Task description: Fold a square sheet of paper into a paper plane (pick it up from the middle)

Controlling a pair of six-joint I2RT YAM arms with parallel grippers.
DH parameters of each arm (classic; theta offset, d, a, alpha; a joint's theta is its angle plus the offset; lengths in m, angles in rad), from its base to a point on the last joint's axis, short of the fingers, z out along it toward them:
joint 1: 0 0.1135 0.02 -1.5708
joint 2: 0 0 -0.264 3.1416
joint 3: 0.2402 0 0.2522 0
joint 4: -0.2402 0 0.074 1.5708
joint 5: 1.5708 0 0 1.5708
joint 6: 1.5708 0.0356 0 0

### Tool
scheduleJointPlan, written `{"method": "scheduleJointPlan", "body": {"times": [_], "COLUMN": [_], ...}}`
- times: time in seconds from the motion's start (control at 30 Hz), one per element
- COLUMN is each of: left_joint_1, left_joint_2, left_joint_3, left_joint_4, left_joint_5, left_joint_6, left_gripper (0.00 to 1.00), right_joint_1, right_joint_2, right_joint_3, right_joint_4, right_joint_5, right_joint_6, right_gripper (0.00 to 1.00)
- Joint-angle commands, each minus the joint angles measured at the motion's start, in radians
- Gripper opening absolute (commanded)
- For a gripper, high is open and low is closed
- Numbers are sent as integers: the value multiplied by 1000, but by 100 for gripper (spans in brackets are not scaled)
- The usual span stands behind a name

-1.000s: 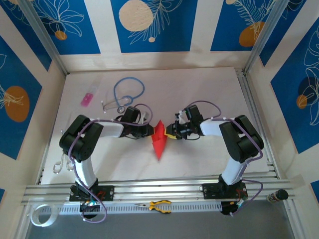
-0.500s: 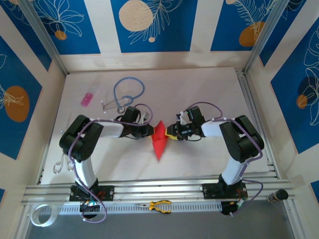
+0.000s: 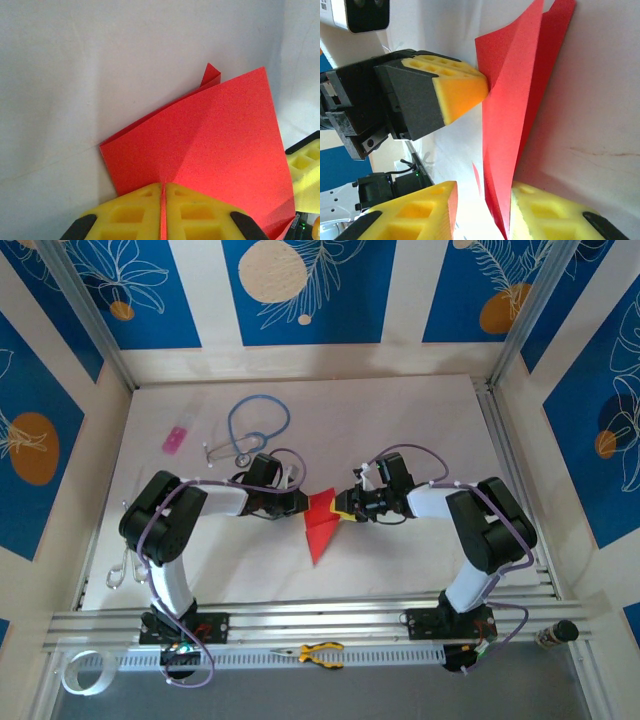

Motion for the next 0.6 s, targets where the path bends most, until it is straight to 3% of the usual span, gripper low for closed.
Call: {"method": "scheduleJointPlan", "body": {"times": [0.0,0.2,0.37,0.57], "left_joint_1": [-7,-7,-6,-7], "left_joint_2": [-3,-36,-78,-135], "left_joint_3": [19,35,64,38], "left_joint_4": [0,8,-16,-11], "left_joint_5": [20,50,73,66], "left_joint_6": [13,15,29,8], "left_gripper": [12,13,21,26], "right_joint_1": [6,-4,-5,3], "right_joint_2": [18,56,56,12], "right_joint_3": [37,63,55,13], "right_joint_4": [-56,-74,-76,-114], "right_joint_5": [-18,0,36,202], "right_joint_6": [-35,-18,7,94], "right_gripper": [31,21,12,6]}}
